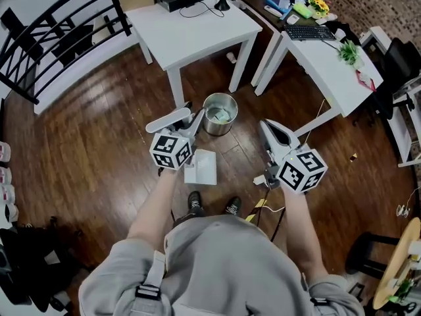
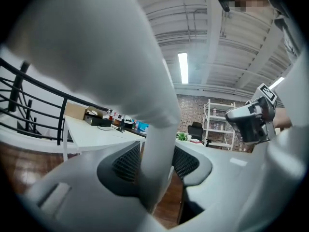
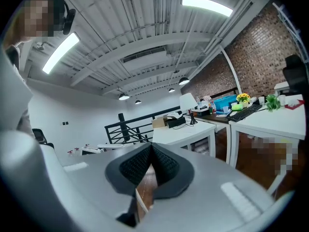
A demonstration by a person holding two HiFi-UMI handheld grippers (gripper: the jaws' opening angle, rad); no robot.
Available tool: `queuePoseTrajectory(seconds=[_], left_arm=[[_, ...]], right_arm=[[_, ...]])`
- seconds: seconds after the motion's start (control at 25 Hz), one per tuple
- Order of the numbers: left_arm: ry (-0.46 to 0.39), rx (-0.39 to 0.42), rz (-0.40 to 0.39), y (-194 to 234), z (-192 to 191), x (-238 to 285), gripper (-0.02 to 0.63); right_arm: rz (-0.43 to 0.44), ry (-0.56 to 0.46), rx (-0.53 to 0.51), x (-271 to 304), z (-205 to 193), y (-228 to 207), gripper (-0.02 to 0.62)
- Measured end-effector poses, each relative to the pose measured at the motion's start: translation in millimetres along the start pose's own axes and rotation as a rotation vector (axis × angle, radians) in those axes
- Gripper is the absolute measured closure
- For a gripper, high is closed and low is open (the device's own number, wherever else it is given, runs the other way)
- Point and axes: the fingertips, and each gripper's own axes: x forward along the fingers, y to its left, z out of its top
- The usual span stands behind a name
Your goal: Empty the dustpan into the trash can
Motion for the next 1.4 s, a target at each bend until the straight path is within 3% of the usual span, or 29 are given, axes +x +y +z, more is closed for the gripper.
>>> queuePoseTrajectory(seconds=[0.36,0.44,0.72,0.96,1.16,1.4], left_arm=[[0.017,-0.042,0.031,60,-19,35,0.414],[0.006,-0.054,0.026,69,-20,43,0.444],[0.009,-0.029,0.005,83,-37,62,0.443],[-0.024,-0.090,0.071,106,-58,56,0.441],[-0.048,-0.097,0.159,133,-62,41,0.432],[0.024,-0.109,0.269,171,-85,9,0.362]], right_arm=[[-0.056,0.072,0.033,5,-25,-10,0.597],[-0.066,0.094,0.039,10,-32,-10,0.597],[-0.088,0.117,0.056,23,-50,-18,0.597],[-0.089,0.144,0.086,24,-68,-14,0.597],[-0.083,0.166,0.078,23,-74,-13,0.597],[-0.052,0.194,0.072,32,-85,0,0.597]])
